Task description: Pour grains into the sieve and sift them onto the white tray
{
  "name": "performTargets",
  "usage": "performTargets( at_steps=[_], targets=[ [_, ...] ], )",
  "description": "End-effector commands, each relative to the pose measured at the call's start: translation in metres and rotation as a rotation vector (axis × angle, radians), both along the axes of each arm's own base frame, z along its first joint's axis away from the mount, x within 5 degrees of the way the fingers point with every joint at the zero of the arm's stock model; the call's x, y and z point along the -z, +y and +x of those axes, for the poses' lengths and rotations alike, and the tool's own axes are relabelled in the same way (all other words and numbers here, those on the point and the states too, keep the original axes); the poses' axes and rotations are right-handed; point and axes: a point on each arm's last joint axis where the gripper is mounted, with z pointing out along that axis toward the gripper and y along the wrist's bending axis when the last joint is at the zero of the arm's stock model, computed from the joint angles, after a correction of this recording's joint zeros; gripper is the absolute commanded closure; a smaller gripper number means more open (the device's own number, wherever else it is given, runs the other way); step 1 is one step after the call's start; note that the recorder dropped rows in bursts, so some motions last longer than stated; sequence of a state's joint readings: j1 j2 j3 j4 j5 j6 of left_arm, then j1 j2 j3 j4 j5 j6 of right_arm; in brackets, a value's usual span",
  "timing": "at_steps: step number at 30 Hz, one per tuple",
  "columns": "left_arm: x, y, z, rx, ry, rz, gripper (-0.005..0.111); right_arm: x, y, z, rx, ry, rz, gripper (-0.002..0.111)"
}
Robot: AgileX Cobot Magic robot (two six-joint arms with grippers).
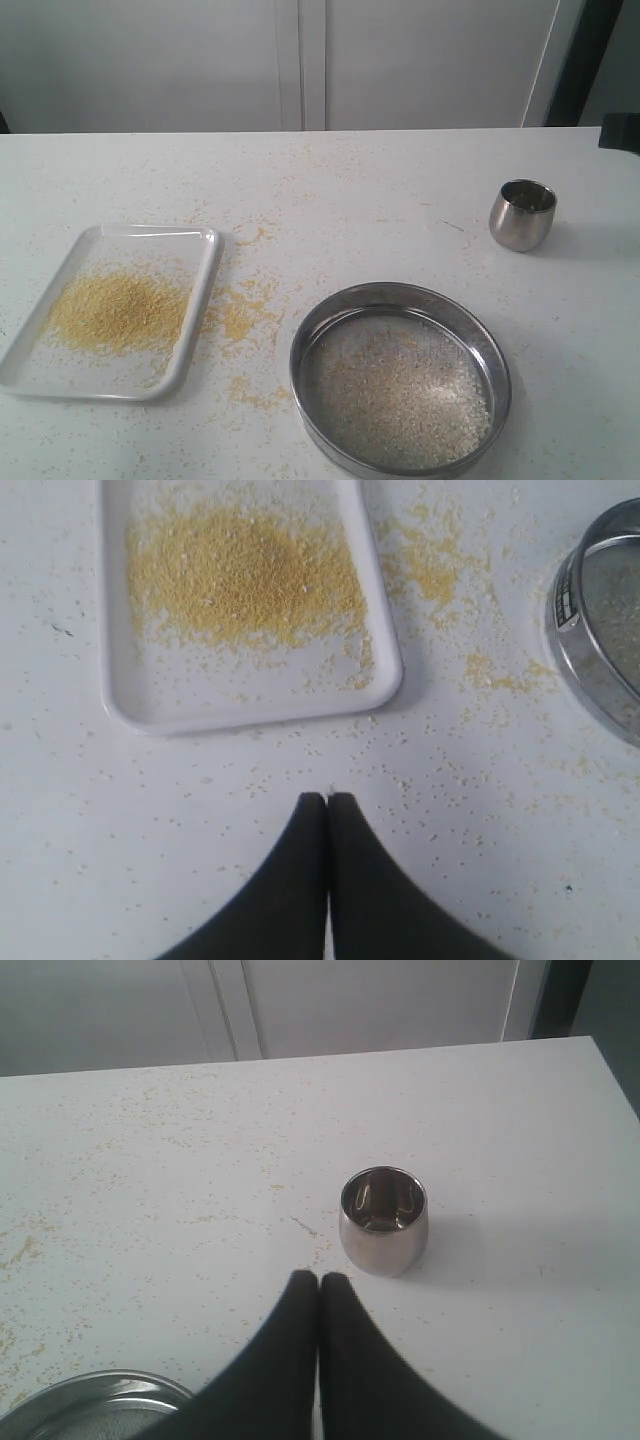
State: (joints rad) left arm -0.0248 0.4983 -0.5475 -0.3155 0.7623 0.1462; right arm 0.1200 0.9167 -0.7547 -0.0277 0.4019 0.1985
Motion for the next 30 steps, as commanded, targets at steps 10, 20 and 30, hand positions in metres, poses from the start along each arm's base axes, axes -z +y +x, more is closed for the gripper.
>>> performTargets(
  at_steps=[10, 20, 30],
  targets=[
    [-0.0076, 0.0005, -0.0201, 0.035, -0.152, 0.036, 0.107, 0.0004, 0.0, -0.0015, -0.002, -0.008, -0.003, 0.108],
    [-0.0076, 0.0001, -0.0204, 0.043, -0.152, 0.035, 0.107, 0.0005, -0.0001, -0.0015, -0.002, -0.007, -0.003, 0.108],
    [-0.0065, 0.0004, -0.0208, 0.037, -0.153, 0.035, 0.107, 0.0005, -0.0001, -0.0015, -0.002, -0.007, -0.003, 0.108]
  ],
)
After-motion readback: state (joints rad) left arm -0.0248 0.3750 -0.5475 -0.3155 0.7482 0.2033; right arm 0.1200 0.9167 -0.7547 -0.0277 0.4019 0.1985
